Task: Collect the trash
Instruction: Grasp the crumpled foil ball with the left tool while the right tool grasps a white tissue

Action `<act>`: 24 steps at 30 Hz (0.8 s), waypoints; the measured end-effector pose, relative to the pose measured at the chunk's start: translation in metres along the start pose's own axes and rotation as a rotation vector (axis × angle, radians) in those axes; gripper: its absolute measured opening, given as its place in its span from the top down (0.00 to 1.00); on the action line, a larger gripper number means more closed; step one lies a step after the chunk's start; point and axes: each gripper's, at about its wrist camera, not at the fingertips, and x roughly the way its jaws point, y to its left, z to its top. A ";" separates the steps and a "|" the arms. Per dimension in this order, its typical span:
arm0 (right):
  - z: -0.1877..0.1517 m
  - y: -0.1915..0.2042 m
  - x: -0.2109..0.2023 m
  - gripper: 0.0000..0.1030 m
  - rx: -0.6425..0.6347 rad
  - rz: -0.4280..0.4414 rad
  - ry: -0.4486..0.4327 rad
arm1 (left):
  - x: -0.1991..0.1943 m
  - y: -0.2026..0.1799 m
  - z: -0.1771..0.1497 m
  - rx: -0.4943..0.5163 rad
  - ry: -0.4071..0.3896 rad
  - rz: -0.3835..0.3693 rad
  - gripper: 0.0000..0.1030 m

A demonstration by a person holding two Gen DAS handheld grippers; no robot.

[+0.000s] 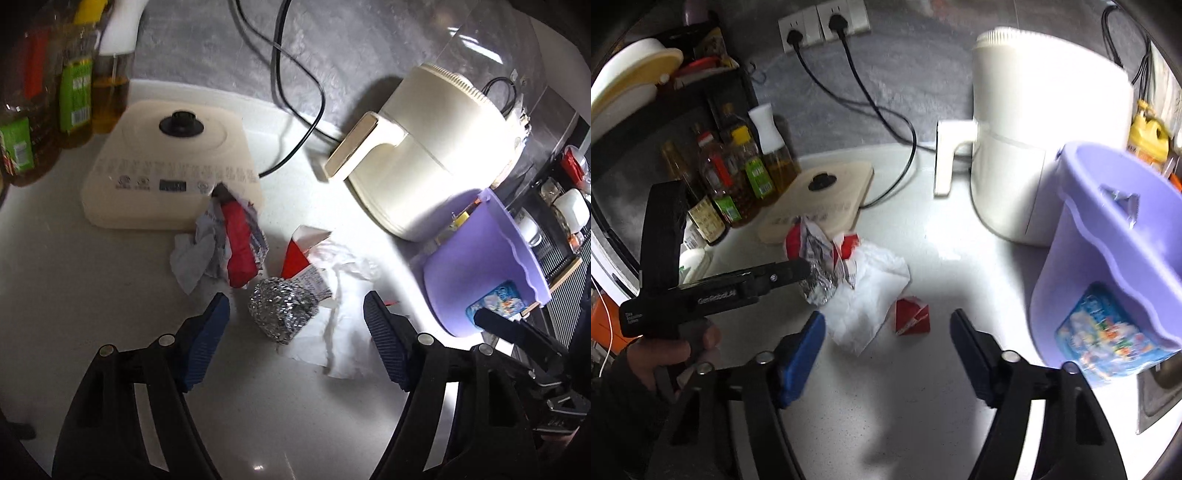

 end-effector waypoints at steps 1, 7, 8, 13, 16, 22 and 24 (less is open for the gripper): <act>-0.001 -0.001 0.005 0.40 0.009 0.000 0.015 | 0.004 0.002 -0.001 -0.004 0.005 -0.003 0.30; -0.010 -0.009 0.033 0.54 0.096 0.045 0.113 | 0.026 0.014 -0.005 -0.055 0.029 -0.031 0.54; -0.011 -0.010 0.038 0.55 0.112 0.058 0.129 | 0.025 0.015 -0.005 -0.061 0.026 -0.034 0.54; -0.014 0.000 0.062 0.56 0.130 0.110 0.178 | 0.009 0.016 -0.011 -0.070 0.012 -0.030 0.55; -0.015 0.007 0.077 0.56 0.123 0.105 0.200 | -0.008 0.017 -0.015 -0.076 -0.017 -0.016 0.55; -0.015 0.016 0.095 0.68 0.106 0.092 0.218 | -0.035 0.027 -0.020 -0.102 -0.048 0.035 0.55; -0.015 0.023 0.101 0.91 0.053 0.102 0.243 | -0.043 0.029 -0.023 -0.115 -0.057 0.053 0.55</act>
